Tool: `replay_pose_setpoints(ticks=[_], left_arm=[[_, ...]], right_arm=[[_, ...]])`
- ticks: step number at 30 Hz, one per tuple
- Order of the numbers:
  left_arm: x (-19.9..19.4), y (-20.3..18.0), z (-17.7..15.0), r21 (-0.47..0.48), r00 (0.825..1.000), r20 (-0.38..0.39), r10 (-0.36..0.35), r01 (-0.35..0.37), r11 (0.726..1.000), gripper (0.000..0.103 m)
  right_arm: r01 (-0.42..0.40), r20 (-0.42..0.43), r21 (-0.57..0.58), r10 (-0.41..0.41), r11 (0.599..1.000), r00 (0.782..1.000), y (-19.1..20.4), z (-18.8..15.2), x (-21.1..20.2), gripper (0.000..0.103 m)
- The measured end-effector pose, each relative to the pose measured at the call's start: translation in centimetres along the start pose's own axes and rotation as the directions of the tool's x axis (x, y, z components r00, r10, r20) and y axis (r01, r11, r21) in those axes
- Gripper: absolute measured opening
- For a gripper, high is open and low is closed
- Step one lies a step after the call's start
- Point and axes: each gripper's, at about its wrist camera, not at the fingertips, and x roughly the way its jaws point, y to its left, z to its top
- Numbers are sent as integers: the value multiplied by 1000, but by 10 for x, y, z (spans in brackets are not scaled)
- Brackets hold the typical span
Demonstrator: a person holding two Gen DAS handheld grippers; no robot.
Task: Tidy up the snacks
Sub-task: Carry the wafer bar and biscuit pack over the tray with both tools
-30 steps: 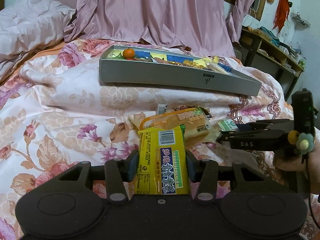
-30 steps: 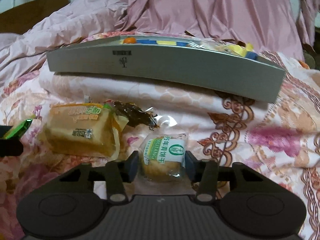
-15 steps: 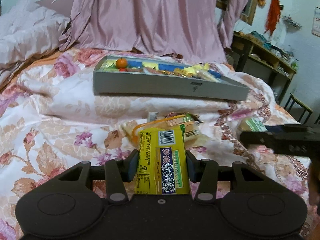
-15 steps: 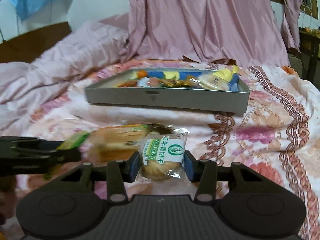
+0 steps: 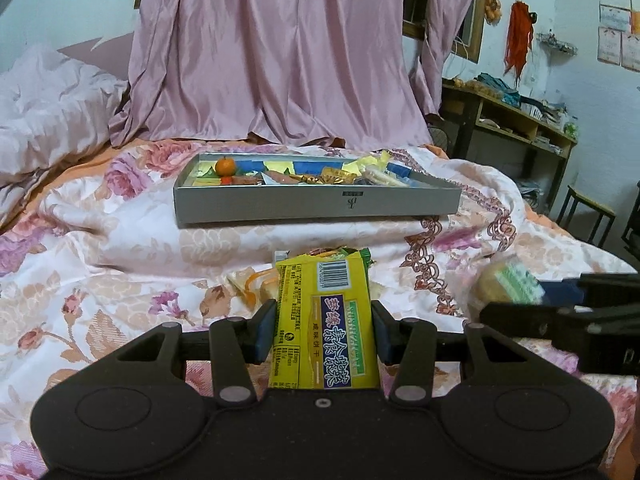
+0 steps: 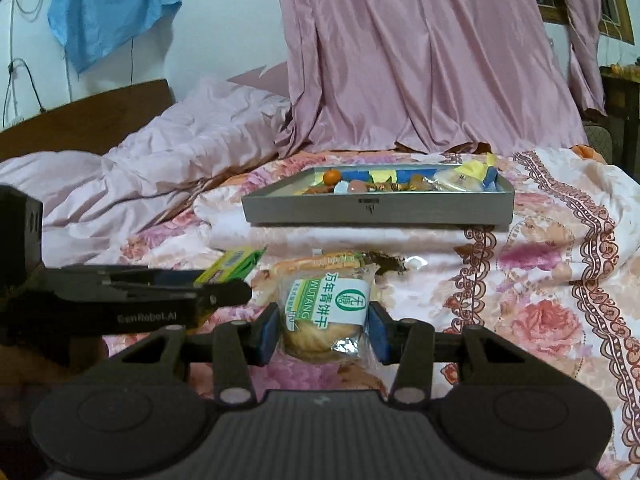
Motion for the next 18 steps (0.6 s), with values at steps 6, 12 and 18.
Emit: replay_pose_setpoints(ticks=[6, 12, 18], left_arm=[[6, 5, 0, -15, 1000, -9, 17, -17, 1000, 50], [9, 8, 4, -25, 1000, 7, 26, -26, 999, 50], [16, 11, 15, -13, 997, 49, 52, -52, 999, 50]], right_arm=[[6, 9, 24, -6, 1000, 1000, -6, -1, 0, 50], [0, 40, 36, -2, 999, 999, -9, 2, 0, 50], [24, 100, -26, -21, 999, 995, -7, 16, 8, 51]])
